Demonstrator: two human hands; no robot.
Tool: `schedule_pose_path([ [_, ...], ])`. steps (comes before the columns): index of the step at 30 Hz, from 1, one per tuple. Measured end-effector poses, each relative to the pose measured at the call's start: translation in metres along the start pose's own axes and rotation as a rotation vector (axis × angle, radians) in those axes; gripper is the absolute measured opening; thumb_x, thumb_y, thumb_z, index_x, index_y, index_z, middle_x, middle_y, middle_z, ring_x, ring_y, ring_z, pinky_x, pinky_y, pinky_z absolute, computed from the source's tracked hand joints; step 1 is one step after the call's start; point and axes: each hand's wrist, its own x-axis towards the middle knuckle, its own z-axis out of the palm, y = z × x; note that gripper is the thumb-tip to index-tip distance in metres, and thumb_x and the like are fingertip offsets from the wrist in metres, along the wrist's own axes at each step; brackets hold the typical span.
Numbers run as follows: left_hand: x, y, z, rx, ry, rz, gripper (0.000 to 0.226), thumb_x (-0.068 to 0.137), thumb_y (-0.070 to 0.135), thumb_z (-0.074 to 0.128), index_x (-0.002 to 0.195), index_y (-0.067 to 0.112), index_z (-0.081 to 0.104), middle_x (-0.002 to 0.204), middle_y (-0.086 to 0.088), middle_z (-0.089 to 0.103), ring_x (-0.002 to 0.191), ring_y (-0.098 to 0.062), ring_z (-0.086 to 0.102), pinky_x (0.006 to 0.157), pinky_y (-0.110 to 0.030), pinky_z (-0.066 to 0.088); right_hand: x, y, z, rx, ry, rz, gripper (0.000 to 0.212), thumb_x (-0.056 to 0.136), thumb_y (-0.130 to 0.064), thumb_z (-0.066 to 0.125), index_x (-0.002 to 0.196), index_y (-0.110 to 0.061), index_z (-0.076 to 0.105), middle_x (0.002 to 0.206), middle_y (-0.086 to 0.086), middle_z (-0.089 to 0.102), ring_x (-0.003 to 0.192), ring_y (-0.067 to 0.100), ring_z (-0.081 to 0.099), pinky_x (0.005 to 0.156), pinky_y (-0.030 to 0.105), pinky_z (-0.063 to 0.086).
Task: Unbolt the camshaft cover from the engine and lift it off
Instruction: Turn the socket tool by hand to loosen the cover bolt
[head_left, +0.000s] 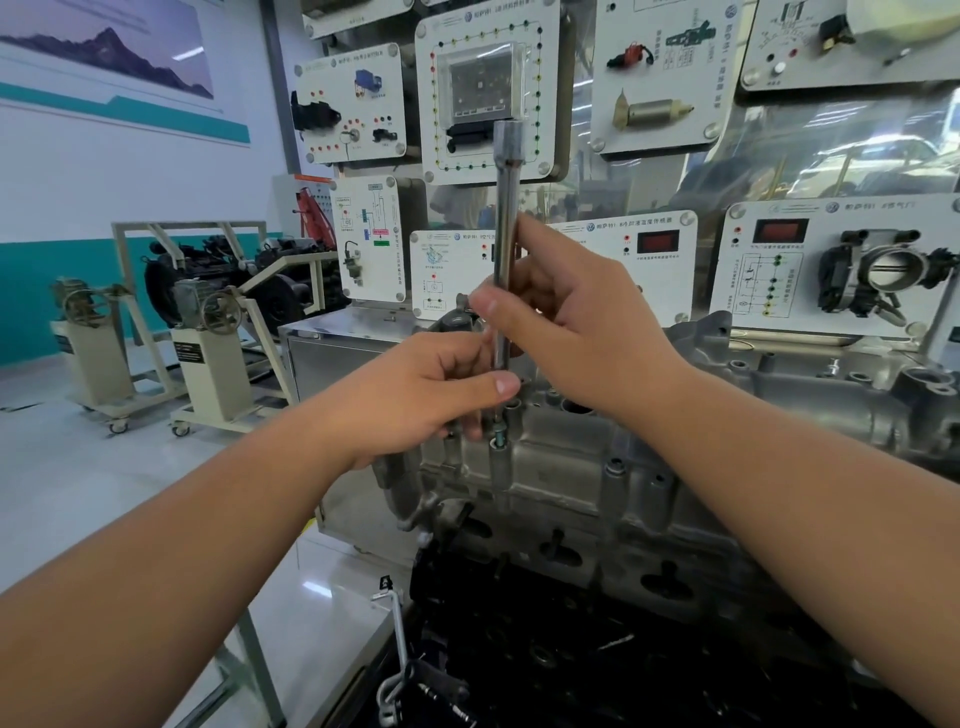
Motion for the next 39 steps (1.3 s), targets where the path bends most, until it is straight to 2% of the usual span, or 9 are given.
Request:
schedule_pose_path([
  [7, 0.0001, 0.0004, 0.0036, -0.029, -0.013, -0.003, 0.052, 0.09, 0.052, 0.067, 0.097, 0.0, 0.063, 0.071, -0.003, 0.062, 0.065, -0.008, 0.064, 0.057, -0.016, 0.049, -0.0014, -0.0014, 0.0009, 0.0, -0.016, -0.017, 0.013, 0.1, -0.019, 0.056, 0.11, -0.027, 0.053, 0.083, -0.001, 0.074, 0.068, 0.021, 0.07, 0.066, 0.043, 0.055],
  [10, -0.0019, -0.0006, 0.0001, 0.009, -0.018, -0.025, 0.028, 0.092, 0.045, 0.061, 0.079, 0.021, 0.068, 0.081, -0.011, 0.068, 0.067, -0.01, 0.068, 0.058, -0.02, 0.048, -0.002, -0.0011, 0.0033, 0.022, -0.026, -0.015, 0.036, 0.101, -0.018, 0.053, 0.136, -0.023, 0.048, 0.094, -0.003, 0.077, 0.077, 0.01, 0.073, 0.075, 0.04, 0.059],
  [14, 0.0, -0.0019, 0.0015, 0.027, 0.027, 0.003, 0.049, 0.09, 0.051, 0.068, 0.089, 0.002, 0.061, 0.072, 0.001, 0.062, 0.066, -0.008, 0.068, 0.057, -0.019, 0.049, -0.0022, 0.0011, 0.0048, 0.051, 0.019, 0.007, 0.066, 0.095, -0.02, 0.066, 0.154, -0.021, 0.035, 0.086, -0.003, 0.075, 0.077, 0.013, 0.071, 0.077, 0.039, 0.057],
  [19, 0.0035, -0.0043, 0.0056, 0.002, 0.05, 0.034, 0.059, 0.087, 0.052, 0.071, 0.102, -0.004, 0.063, 0.077, -0.009, 0.058, 0.065, -0.011, 0.065, 0.064, -0.02, 0.051, -0.0013, 0.0025, 0.0059, -0.01, 0.046, 0.007, 0.055, 0.094, -0.016, 0.064, 0.146, -0.014, 0.046, 0.083, -0.007, 0.074, 0.074, 0.013, 0.07, 0.074, 0.039, 0.057],
  [24, -0.0008, -0.0028, -0.0005, 0.057, -0.013, -0.016, 0.047, 0.093, 0.046, 0.059, 0.097, 0.0, 0.064, 0.068, 0.005, 0.067, 0.065, -0.008, 0.068, 0.058, -0.018, 0.048, -0.0025, 0.0003, 0.0065, 0.03, 0.015, 0.031, 0.052, 0.096, -0.015, 0.058, 0.146, -0.01, 0.044, 0.088, 0.002, 0.075, 0.076, 0.023, 0.072, 0.073, 0.045, 0.059],
  [28, 0.002, -0.0045, 0.0019, 0.05, 0.024, -0.001, 0.054, 0.089, 0.05, 0.067, 0.094, -0.003, 0.06, 0.072, -0.004, 0.062, 0.065, -0.008, 0.068, 0.056, -0.015, 0.047, -0.0017, 0.0004, 0.0046, 0.021, 0.053, 0.034, 0.049, 0.094, -0.022, 0.069, 0.139, -0.012, 0.053, 0.086, -0.005, 0.073, 0.074, 0.01, 0.069, 0.07, 0.028, 0.056],
  [32, 0.0012, -0.0016, 0.006, 0.076, 0.001, 0.002, 0.026, 0.09, 0.055, 0.061, 0.082, 0.031, 0.069, 0.064, 0.011, 0.065, 0.062, -0.003, 0.064, 0.058, -0.01, 0.044, -0.0014, 0.0008, 0.0056, -0.012, 0.091, 0.028, 0.042, 0.093, -0.018, 0.069, 0.134, -0.014, 0.058, 0.076, -0.013, 0.068, 0.069, 0.007, 0.065, 0.068, 0.029, 0.056],
  [37, -0.0012, -0.003, 0.0004, 0.054, -0.019, 0.003, 0.054, 0.093, 0.051, 0.055, 0.104, -0.001, 0.064, 0.068, 0.01, 0.065, 0.066, -0.007, 0.067, 0.059, -0.017, 0.047, -0.0022, -0.0005, 0.0062, -0.017, 0.053, 0.015, 0.035, 0.095, -0.021, 0.054, 0.13, -0.018, 0.054, 0.08, 0.005, 0.073, 0.067, 0.031, 0.069, 0.065, 0.047, 0.057],
  [39, -0.0015, -0.0017, -0.0007, 0.047, -0.028, 0.016, 0.059, 0.087, 0.051, 0.057, 0.105, -0.004, 0.062, 0.069, 0.007, 0.064, 0.067, -0.007, 0.067, 0.059, -0.018, 0.048, -0.0026, -0.0004, 0.0058, 0.003, 0.053, 0.009, 0.04, 0.095, -0.021, 0.056, 0.135, -0.02, 0.052, 0.077, 0.006, 0.072, 0.066, 0.026, 0.069, 0.064, 0.042, 0.057],
])
